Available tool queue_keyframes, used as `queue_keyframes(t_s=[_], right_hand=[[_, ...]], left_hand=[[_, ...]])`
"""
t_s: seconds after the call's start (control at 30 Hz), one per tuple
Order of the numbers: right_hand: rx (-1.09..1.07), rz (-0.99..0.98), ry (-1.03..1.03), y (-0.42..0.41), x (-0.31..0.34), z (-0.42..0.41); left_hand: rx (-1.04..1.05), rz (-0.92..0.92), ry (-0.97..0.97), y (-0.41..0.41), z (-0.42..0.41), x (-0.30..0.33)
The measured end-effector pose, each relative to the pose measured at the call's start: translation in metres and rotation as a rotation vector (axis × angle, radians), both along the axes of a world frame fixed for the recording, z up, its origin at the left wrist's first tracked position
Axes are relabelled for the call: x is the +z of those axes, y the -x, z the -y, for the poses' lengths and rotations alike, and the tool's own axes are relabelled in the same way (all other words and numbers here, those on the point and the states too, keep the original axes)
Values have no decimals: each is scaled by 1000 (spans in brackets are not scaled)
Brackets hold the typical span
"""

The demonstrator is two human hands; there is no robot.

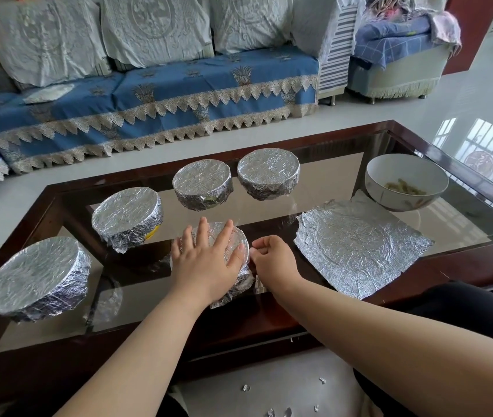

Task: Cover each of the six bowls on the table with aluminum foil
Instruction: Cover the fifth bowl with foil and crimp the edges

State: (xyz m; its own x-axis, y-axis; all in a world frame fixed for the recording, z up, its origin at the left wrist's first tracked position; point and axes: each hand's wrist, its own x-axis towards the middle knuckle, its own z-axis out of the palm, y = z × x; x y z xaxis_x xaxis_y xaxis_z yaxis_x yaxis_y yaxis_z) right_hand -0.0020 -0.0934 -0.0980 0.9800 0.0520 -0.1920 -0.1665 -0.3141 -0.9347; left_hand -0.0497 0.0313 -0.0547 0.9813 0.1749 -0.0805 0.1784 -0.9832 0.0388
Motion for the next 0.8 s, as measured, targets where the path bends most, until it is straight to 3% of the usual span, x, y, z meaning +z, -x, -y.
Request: queue_keyframes(t_s=[0.23,0.47,0.6,0.8], right_hand=[[28,-198,-267,13,4,4],[101,-224,-439,27,10,3],[145,-201,-475,28,8,2],[87,-70,-310,37,0,-8]], left_hand=[[2,6,8,0,-1,0],[20,4,7,-2,0,-2],[49,10,4,-2,1,-2],[127,7,54,-4,5,1]])
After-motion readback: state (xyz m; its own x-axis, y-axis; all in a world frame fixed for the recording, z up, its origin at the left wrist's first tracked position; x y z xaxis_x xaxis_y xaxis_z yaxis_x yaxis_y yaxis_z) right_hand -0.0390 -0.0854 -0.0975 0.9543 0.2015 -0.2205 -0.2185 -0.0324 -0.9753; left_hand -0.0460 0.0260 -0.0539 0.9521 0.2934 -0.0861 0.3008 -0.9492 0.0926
